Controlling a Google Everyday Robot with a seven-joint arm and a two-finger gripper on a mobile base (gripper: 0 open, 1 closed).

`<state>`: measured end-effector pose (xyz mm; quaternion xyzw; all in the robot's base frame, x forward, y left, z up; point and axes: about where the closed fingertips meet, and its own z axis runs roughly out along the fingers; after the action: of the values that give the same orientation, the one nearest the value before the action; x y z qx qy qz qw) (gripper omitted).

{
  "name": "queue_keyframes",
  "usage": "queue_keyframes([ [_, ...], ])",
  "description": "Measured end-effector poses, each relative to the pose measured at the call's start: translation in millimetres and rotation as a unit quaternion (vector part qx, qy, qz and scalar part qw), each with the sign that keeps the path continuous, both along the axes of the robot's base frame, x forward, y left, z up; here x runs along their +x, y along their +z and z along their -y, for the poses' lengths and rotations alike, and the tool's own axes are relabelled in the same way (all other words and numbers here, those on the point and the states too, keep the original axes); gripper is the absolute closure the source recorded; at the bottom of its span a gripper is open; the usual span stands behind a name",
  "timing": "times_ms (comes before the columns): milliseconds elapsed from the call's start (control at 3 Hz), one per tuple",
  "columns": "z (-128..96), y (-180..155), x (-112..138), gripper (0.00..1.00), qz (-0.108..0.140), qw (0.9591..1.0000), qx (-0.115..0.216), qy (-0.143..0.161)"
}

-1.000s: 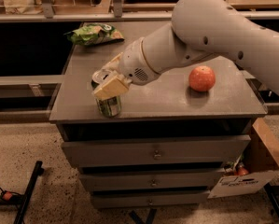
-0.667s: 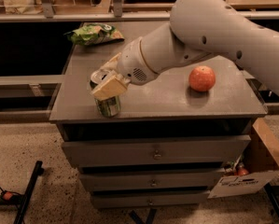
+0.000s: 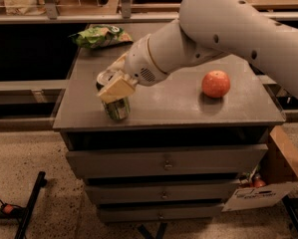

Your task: Move green can near green rice chip bag

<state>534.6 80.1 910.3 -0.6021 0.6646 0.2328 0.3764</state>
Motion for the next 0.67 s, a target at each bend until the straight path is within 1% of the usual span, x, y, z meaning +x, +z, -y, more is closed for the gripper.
queue_keyframes([
  [333, 20, 31, 48, 1.00, 0.046, 0.9978, -0.023, -0.042],
  [667, 40, 54, 84, 1.00, 0.076, 0.9934, -0.030, -0.081],
])
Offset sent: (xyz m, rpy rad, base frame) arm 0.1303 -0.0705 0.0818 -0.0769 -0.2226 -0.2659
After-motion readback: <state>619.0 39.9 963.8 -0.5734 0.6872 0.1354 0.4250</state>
